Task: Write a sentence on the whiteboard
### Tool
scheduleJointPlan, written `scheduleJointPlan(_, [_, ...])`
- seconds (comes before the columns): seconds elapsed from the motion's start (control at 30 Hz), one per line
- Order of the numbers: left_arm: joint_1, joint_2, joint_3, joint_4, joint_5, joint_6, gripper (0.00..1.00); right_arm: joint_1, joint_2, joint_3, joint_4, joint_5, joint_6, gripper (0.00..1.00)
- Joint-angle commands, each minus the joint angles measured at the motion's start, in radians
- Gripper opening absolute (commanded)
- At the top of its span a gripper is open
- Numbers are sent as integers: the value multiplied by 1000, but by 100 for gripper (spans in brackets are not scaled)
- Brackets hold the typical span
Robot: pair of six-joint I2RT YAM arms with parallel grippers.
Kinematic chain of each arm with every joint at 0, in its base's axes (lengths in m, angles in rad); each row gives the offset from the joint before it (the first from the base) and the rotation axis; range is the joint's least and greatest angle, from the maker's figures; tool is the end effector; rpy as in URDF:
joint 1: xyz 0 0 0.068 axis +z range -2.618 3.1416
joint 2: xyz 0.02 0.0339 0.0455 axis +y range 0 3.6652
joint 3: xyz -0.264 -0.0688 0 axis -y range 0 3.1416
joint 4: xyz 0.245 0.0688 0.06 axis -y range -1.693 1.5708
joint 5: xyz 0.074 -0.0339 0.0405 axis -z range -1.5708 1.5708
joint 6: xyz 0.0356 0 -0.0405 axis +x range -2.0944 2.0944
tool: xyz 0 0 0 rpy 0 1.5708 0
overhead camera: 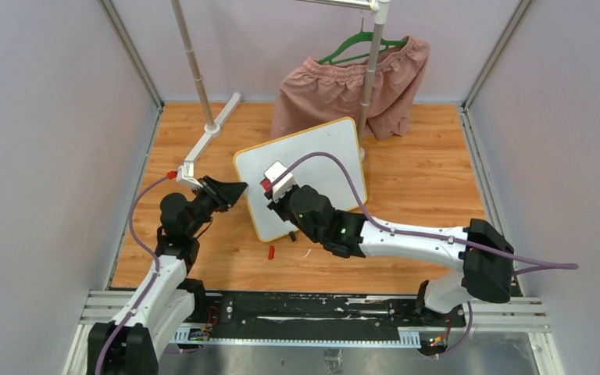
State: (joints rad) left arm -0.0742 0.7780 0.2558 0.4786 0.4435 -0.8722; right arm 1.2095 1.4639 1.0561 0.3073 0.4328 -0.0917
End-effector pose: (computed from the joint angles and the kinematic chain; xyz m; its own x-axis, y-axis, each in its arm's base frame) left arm 0.1786 -0.0286 0.2240 -0.4066 -0.6633 -0.6282 0.2847 0.5614 -0.7770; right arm 0.1364 0.3187 0.3232 0.0289 -0.1586 -0.9869 -0.7020 0.6997 -0.1330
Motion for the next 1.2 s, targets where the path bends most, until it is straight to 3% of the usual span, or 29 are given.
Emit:
scheduleJointPlan(0.0, [4, 1, -1, 58, 29, 1, 24, 22, 15, 39, 48, 51, -37, 0])
scheduleJointPlan(0.7, [6, -15, -24, 58, 29, 5, 0, 65, 106, 96, 44, 132, -108, 0])
scheduleJointPlan(1.17, [8, -28, -27, 58, 31, 4, 0, 66, 137, 120, 25, 149, -114, 0])
